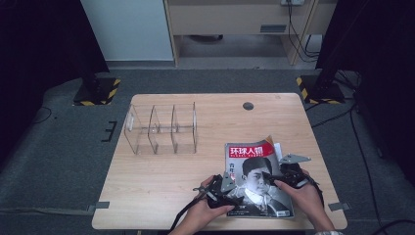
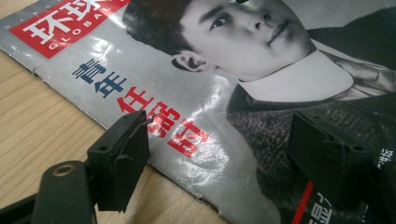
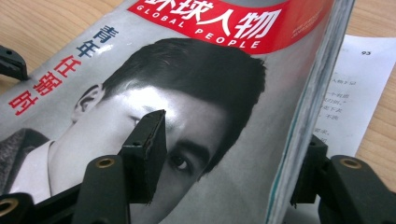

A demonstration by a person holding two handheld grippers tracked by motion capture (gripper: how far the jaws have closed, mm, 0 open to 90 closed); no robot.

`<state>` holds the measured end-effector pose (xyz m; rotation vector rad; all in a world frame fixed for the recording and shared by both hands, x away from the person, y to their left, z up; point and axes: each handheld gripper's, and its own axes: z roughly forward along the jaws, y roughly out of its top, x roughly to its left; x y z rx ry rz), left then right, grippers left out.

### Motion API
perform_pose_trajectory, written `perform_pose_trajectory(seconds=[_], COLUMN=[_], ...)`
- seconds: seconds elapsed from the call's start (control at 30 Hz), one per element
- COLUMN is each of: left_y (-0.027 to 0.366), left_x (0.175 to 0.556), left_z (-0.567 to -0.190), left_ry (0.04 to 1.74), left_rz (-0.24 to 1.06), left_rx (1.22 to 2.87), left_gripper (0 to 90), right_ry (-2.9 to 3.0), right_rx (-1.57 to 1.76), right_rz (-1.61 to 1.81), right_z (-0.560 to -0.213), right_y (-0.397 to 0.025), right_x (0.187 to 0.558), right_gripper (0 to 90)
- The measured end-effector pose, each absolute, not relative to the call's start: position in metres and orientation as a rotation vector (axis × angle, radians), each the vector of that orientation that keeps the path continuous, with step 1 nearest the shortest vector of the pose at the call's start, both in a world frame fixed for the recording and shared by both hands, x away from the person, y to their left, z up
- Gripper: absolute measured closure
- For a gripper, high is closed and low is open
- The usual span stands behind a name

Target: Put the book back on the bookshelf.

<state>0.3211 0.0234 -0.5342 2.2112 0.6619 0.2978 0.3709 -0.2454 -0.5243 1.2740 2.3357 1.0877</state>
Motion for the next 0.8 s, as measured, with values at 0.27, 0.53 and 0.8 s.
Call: perform_pose_trajectory(seconds=[0.27, 0.53, 0.8], left_y=[0.023, 0.023, 0.029], left_x=[0.322, 0.323, 0.331], left_z=[-0.534, -0.534, -0.534], left_ry=[0.66, 0.646, 0.665], left_rz=[0.295, 0.267, 0.2], left_rx=[2.213, 2.214, 2.18], left_gripper=[19.9, 16.9, 7.4], right_ry=[2.354, 2.294, 2.269], right_rx=[1.211, 1.204, 1.225], right_rz=[0.977, 0.955, 1.003], right_z=[-0.524, -0.519, -0.51], right_y=[-0.234, -0.237, -0.237], right_x=[0.371, 0.369, 0.366], right_gripper=[43.1, 71.2, 84.8])
